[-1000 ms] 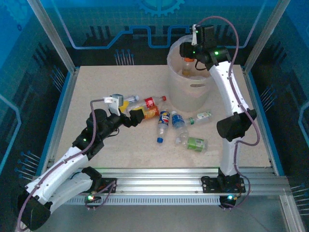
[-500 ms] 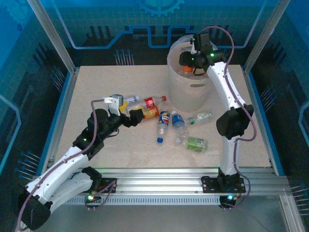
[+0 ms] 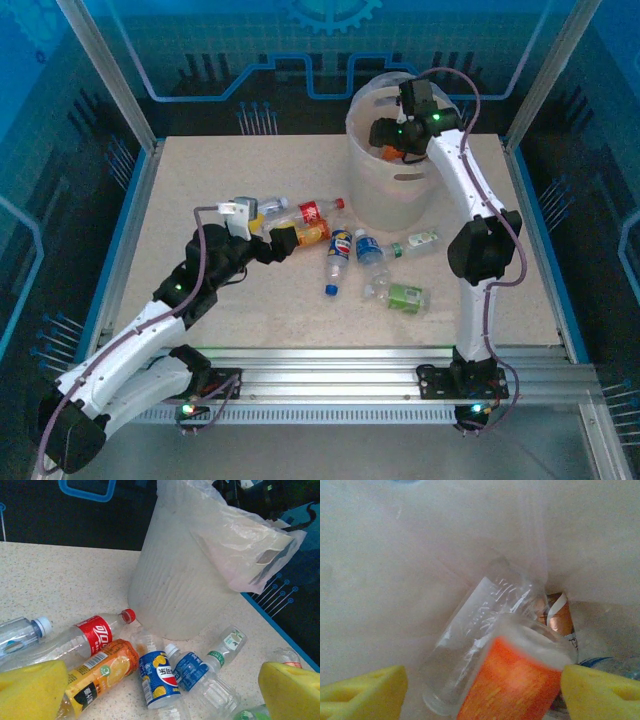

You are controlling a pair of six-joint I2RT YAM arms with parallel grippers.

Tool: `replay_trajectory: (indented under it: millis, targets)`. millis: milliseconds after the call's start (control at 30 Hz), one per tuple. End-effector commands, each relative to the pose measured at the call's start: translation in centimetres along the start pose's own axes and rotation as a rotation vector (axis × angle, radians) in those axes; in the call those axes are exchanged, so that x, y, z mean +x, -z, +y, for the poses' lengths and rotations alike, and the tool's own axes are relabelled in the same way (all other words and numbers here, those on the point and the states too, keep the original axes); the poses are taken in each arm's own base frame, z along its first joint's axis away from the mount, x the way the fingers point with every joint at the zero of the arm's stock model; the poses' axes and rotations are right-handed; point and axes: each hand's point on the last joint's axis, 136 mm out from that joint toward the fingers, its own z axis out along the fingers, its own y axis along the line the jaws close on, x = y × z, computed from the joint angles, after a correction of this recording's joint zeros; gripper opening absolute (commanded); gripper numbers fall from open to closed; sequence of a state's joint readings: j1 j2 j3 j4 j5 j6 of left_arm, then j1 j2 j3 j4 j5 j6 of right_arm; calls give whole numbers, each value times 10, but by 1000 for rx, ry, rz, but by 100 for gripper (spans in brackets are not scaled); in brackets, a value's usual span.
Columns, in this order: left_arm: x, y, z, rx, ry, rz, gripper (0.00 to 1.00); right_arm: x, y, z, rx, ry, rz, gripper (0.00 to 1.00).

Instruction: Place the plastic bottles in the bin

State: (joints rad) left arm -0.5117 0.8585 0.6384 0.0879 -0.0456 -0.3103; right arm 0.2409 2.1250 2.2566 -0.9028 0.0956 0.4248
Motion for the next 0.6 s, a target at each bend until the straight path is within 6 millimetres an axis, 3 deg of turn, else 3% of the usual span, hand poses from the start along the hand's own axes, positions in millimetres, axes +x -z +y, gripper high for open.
replay_trajectory:
  millis: [0,233,567]
  targets:
    - [-6,0,2,-27,-11,-4,99,-9,19,-6,14,10,-27,86]
    - [-3,-2,9,-73,-6,26,99,-25,59,-4,15,36,-89,100]
    - [6,-8,24,-186,-114,173,99,-26,122,-1,-9,48,-152,99]
